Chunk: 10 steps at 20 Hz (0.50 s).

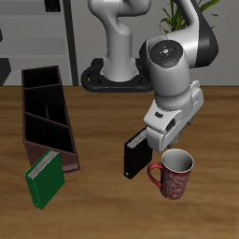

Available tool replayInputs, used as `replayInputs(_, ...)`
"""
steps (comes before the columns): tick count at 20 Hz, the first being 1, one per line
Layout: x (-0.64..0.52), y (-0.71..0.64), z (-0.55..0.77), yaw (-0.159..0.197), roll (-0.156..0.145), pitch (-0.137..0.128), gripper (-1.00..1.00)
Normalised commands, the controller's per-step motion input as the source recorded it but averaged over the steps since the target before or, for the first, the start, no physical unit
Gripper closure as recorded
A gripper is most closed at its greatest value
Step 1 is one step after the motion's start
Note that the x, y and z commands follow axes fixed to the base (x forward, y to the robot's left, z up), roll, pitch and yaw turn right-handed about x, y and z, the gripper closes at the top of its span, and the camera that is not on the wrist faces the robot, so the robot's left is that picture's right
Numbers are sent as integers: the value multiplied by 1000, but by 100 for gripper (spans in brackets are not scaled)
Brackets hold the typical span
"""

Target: Place the red mug into the right desk caddy's left compartment and place the black book into the right desk caddy's front compartment

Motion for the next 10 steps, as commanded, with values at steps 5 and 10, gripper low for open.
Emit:
replayInputs(5,54,8,-42,33,-49,28,-100)
replayInputs(10,83,-80,28,45,-116,-6,-100)
